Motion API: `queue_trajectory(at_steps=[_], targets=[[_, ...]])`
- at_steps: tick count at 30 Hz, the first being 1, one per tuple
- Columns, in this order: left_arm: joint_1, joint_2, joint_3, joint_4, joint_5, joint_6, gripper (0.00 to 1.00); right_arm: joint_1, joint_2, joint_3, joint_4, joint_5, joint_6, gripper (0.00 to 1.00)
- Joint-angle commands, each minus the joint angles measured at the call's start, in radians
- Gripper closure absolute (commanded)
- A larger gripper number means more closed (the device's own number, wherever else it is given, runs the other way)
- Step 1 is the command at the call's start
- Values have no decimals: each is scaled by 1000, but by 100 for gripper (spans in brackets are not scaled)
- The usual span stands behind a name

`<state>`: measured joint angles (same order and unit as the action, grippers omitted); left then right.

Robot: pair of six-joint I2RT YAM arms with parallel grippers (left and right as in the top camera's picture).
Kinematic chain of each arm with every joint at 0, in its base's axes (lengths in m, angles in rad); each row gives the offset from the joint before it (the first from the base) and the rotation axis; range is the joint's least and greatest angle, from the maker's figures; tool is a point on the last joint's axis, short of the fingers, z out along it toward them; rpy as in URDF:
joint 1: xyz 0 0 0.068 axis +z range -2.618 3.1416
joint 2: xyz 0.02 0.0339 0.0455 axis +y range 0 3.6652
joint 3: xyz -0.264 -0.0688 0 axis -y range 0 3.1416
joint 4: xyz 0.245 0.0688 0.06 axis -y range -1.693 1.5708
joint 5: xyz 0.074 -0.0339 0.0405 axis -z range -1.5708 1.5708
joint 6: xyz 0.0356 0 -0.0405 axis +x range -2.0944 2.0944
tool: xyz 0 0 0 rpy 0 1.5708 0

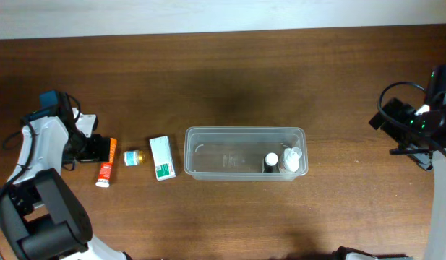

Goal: Pack container
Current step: 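Move the left gripper to the orange tube and grasp it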

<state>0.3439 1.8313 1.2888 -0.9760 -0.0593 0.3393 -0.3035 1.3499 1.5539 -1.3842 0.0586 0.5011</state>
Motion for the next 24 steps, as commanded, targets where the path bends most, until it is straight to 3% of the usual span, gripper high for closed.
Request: queue_trajectory(at_steps=[1, 9, 21, 24], targets=[[-11, 11, 22, 2, 16, 37, 8, -5, -2, 8, 0, 2, 1, 2], [-17, 11, 22, -2, 96, 68, 8, -5, -2, 8, 0, 2, 1, 1], [-17, 91, 21, 33, 37, 82, 11, -5, -2, 8, 0, 2, 1, 2], [-21, 123, 21, 38, 37, 82, 20, -5, -2, 8, 0, 2, 1, 2]])
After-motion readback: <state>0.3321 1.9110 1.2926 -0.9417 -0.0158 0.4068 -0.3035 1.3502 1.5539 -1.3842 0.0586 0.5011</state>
